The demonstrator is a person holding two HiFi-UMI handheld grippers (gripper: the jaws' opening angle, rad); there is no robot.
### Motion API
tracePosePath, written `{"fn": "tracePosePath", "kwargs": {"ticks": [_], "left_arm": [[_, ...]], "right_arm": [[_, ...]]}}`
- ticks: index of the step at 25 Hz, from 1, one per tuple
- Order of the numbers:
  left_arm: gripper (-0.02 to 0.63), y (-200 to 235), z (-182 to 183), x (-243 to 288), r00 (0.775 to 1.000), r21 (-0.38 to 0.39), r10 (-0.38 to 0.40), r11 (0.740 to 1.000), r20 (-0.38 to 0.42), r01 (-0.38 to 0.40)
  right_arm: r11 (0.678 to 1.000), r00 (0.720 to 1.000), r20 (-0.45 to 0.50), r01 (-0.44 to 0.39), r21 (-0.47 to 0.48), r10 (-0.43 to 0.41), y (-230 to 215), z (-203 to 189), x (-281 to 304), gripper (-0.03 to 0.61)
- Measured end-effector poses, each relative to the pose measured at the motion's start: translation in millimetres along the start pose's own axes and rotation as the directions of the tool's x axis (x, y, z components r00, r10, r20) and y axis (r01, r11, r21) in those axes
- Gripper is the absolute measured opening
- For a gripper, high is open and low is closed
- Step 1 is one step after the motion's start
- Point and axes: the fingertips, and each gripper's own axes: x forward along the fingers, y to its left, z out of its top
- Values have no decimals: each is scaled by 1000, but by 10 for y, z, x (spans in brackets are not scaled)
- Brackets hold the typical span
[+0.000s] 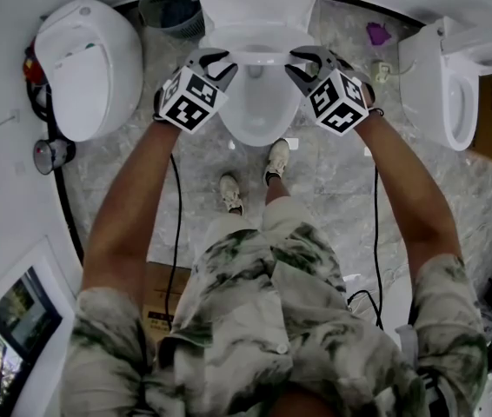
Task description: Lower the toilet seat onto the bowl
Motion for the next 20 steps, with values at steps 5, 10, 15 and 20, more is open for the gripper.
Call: {"fn": "tracePosePath", "kwargs": {"ticks": [5,10,15,20], "left_arm": [[118,-117,-95,-32,1000,6,-14,1000,-7,14],[120,-227,-181,-46,999,13,-34,999,-15,34],[121,-380,-291,-88,998,22,-55,998,-25,55],[121,-490,-399,-71,997,25,-71,997,-37,72]], "right_arm": [[1000,1000,-10,2,-8,-2,145,-38,-11,126],[1000,1000,-25,4,-19,-4,274,-79,-6,127],[999,999,-42,4,-34,-6,464,-125,-17,127],[999,998,-57,9,-34,-11,605,-195,15,129]]}}
